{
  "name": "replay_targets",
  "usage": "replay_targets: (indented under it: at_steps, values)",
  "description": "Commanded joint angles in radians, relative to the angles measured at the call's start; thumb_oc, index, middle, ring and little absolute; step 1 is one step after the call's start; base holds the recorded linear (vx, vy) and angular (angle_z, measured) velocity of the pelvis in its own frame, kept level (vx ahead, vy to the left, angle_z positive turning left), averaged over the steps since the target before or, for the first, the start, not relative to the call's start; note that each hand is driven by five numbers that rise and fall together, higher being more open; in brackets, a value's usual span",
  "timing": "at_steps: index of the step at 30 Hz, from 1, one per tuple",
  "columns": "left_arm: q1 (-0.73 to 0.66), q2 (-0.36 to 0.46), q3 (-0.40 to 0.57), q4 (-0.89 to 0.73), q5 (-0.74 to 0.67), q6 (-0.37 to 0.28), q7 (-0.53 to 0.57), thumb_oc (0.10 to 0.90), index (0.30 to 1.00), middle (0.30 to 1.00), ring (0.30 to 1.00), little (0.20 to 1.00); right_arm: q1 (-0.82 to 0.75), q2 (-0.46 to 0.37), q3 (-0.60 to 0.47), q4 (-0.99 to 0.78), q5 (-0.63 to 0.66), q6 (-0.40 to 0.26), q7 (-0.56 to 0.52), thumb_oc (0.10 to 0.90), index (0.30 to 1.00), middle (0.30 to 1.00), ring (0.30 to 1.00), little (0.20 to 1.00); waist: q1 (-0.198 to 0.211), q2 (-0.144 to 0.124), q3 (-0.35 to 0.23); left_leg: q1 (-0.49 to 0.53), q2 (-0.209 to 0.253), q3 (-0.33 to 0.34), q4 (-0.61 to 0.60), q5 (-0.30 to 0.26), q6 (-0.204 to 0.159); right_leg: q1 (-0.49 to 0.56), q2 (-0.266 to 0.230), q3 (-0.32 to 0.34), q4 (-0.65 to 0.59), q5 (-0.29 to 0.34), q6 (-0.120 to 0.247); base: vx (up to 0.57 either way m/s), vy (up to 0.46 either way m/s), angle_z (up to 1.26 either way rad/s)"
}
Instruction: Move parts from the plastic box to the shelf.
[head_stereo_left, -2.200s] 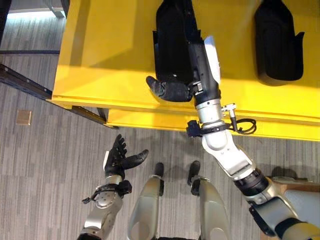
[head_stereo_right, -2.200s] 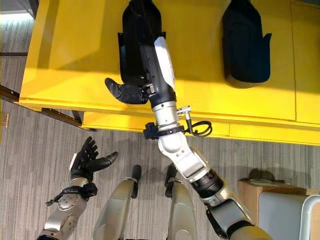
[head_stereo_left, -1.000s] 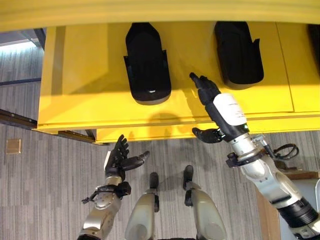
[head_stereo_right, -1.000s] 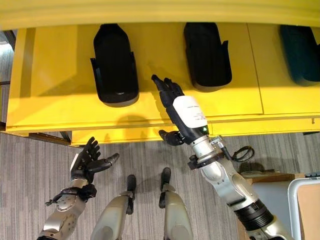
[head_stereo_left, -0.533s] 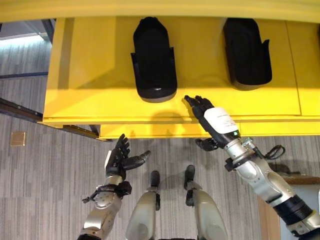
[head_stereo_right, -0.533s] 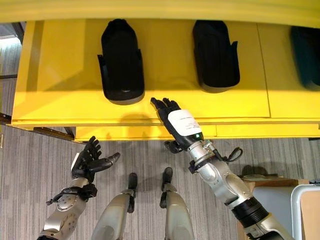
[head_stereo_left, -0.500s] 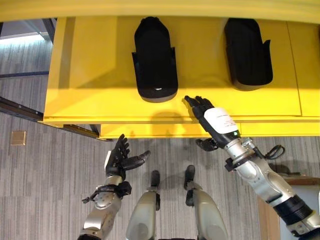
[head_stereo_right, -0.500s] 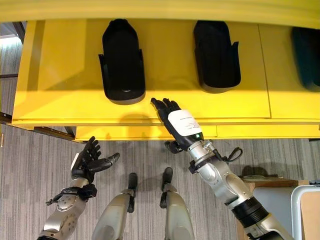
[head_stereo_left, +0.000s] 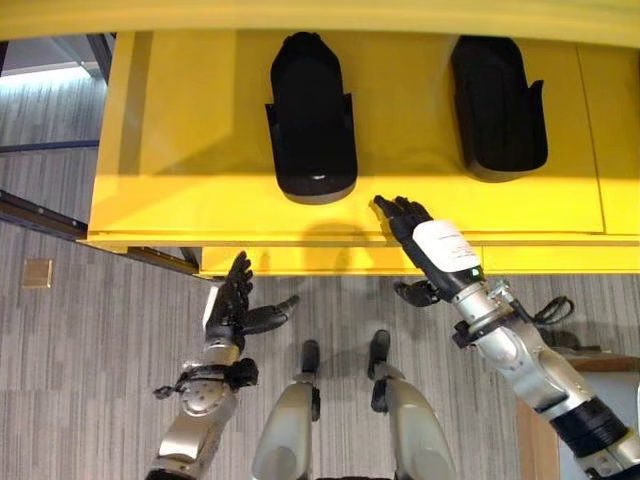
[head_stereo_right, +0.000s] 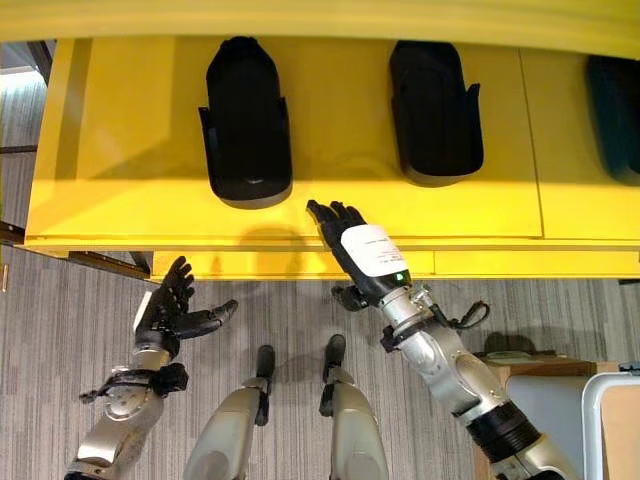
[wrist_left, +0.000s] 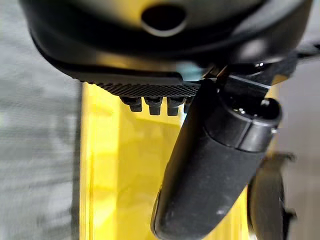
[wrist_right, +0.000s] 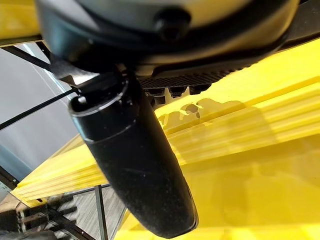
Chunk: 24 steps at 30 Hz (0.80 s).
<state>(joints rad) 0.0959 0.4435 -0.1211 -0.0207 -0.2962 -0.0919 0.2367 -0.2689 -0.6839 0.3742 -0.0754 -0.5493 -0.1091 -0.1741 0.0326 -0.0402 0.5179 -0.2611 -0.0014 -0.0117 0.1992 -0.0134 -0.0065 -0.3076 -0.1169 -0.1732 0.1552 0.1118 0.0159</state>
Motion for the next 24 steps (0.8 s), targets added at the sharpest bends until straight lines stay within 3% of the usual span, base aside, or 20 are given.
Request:
replay_targets:
  at_steps: [1,10,17,19,24]
  values:
    - [0.073,0.099,0.054,-0.114,0.165,-0.13,0.053,0.9,1.0,1.0,1.0,1.0,0.012,-0.026,-0.044,-0.115,0.006,-0.095,-0.076,0.9,1.0,1.0,1.0,1.0,0.015,-0.02,-0.146,-0.017,0.046,-0.035,-0.032,0.028,-0.029,0.05,-0.096,0.027,0.041,-0.064,0.112,0.0,0.0,0.0]
    - [0.111,0.281,0.072,-0.217,0.521,-0.165,0.112,0.9,1.0,1.0,1.0,1.0,0.084,-0.086,-0.055,-0.138,0.015,-0.155,-0.083,0.9,1.0,1.0,1.0,1.0,0.007,-0.007,-0.167,0.01,0.046,-0.035,-0.046,0.026,-0.034,0.068,-0.099,0.022,0.042,-0.076,0.121,0.02,-0.006,0.03]
    - [0.098,0.331,0.047,-0.232,0.642,-0.167,0.131,0.9,1.0,1.0,1.0,1.0,0.108,-0.102,-0.067,-0.15,0.024,-0.171,-0.095,0.9,1.0,1.0,1.0,1.0,-0.006,-0.003,-0.181,0.023,0.048,-0.032,-0.052,0.025,-0.036,0.075,-0.097,0.025,0.041,-0.079,0.122,0.01,-0.005,0.02]
    - [0.097,0.362,0.05,-0.251,0.757,-0.166,0.159,0.9,1.0,1.0,1.0,1.0,0.127,-0.103,-0.079,-0.158,0.03,-0.182,-0.105,0.9,1.0,1.0,1.0,1.0,-0.012,-0.003,-0.186,0.028,0.049,-0.03,-0.052,0.022,-0.036,0.073,-0.095,0.028,0.047,-0.083,0.122,0.0,0.0,0.0]
    - [0.093,0.366,0.034,-0.257,0.798,-0.172,0.159,0.9,1.0,1.0,1.0,1.0,0.166,-0.099,-0.104,-0.169,0.033,-0.183,-0.11,0.9,1.0,1.0,1.0,1.0,-0.022,-0.002,-0.195,0.037,0.053,-0.026,-0.066,0.025,-0.038,0.072,-0.09,0.033,0.045,-0.087,0.122,0.0,0.0,0.0]
